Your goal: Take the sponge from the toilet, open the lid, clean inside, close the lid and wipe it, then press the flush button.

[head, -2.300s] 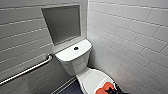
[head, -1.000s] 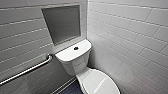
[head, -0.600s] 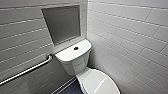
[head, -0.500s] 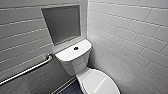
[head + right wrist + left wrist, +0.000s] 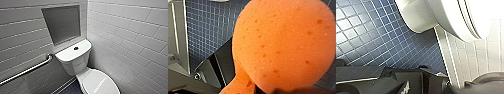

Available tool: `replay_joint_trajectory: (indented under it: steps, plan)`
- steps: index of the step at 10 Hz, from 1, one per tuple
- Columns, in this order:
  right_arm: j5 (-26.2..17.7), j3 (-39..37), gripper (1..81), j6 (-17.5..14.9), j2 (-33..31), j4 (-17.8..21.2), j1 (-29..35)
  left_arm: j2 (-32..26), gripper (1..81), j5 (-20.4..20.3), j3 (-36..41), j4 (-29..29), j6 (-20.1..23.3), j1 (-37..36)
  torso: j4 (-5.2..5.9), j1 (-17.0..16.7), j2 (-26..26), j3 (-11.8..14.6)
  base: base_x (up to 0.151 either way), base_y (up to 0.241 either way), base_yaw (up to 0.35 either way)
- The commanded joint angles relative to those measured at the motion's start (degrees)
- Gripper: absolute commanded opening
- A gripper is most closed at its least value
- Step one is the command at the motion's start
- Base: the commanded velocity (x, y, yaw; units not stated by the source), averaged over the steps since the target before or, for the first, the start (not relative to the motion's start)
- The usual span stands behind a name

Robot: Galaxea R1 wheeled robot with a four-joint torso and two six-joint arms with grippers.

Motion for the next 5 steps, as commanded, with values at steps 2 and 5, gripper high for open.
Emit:
replay_joint_trajectory:
  steps: [2,5]
  plan:
    - [-2.6,1.6,1.0,-0.2,-2.6,-2.1,-0.4,-1.4,81.1,6.7,2.2,-6.4,-0.5,-9.4,0.0,3.7,-5.7,0.0,0.0,0.0,0.0]
    - [-2.6,2.3,1.0,-0.2,-2.3,-2.1,-0.6,1.0,81.1,7.1,1.8,-7.4,-0.5,-11.7,0.0,1.4,-2.3,0.0,0.0,0.0,0.0]
